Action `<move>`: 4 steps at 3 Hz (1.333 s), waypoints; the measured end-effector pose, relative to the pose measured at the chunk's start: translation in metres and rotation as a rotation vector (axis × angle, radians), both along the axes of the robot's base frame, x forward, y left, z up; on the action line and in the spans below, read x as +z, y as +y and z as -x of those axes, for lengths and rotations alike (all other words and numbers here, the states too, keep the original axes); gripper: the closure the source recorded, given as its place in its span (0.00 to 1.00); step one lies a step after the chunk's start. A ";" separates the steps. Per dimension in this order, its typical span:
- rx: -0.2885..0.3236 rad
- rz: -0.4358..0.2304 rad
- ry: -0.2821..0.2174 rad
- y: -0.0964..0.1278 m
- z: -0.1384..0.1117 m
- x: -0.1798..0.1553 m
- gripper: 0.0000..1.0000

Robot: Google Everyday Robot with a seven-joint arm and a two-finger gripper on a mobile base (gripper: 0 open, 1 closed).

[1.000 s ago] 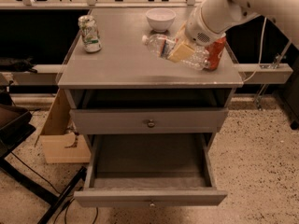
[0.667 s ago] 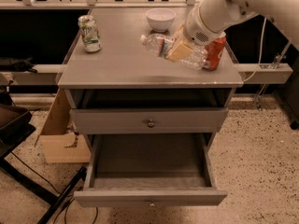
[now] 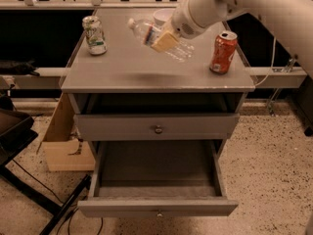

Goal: Pick water bottle from middle drawer and place on counter

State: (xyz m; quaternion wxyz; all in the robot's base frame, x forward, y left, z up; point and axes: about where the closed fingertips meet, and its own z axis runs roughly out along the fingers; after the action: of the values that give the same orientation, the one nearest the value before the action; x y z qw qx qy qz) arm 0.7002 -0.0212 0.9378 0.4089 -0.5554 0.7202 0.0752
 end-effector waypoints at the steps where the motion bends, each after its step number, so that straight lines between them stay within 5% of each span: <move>1: -0.092 -0.168 0.006 0.033 -0.013 0.010 1.00; 3: -0.135 -0.473 0.043 0.076 -0.004 -0.052 1.00; 4: -0.147 -0.605 -0.106 0.081 -0.028 -0.035 1.00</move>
Offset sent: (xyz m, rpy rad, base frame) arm 0.0513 0.0723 0.0046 0.7399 -0.1967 -0.2813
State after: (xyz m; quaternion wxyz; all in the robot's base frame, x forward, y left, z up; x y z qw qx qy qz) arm 0.7286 0.0596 0.9024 0.5971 -0.3580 0.6809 0.2273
